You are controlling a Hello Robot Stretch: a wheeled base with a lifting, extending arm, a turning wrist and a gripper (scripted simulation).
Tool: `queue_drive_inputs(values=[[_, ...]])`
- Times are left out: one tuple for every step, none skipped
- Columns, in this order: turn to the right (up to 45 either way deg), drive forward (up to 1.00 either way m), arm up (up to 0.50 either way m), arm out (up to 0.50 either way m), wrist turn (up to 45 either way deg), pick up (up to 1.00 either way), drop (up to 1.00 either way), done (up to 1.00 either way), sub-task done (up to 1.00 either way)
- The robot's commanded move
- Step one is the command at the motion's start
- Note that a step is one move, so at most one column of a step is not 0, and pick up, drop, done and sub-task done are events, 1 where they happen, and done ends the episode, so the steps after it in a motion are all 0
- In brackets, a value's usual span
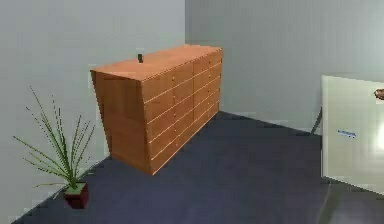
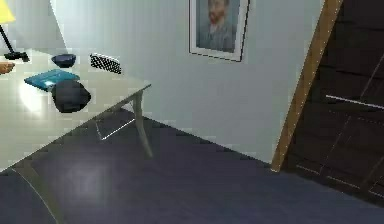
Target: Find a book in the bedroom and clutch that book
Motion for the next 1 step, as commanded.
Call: queue_drive_inputs(values=[[45.0, 0.00, 0.00, 0.00, 0.0, 0.00, 0.00, 0.00, 0.00]])
